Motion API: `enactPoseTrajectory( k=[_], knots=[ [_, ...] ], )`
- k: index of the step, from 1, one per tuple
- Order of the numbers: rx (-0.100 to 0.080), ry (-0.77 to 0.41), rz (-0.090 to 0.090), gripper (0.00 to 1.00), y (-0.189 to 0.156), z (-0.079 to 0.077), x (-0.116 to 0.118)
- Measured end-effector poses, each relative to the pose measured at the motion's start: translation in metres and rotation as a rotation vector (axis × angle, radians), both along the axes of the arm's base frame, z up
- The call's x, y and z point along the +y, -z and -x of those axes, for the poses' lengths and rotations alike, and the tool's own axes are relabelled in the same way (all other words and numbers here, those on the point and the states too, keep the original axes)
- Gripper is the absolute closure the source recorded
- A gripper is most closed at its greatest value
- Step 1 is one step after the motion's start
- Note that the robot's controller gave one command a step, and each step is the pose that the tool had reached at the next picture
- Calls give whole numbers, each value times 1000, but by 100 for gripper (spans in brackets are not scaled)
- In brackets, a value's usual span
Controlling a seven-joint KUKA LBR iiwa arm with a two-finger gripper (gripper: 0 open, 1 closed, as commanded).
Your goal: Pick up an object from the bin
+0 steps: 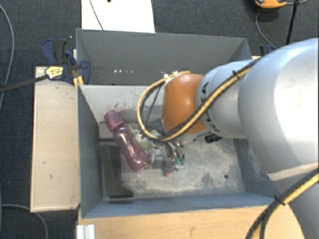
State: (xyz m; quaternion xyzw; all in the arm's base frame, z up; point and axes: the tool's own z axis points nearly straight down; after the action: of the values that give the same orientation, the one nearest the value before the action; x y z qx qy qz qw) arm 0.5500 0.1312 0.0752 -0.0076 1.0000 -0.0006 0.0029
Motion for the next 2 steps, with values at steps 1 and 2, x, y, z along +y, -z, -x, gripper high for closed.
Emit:
enactPoseTrajectory(
  k=[1, 2],
  knots=[
    [4, -1, 1, 100, -21, 1, 0],
    [-2, -2, -1, 100, -37, -1, 0]
  ],
)
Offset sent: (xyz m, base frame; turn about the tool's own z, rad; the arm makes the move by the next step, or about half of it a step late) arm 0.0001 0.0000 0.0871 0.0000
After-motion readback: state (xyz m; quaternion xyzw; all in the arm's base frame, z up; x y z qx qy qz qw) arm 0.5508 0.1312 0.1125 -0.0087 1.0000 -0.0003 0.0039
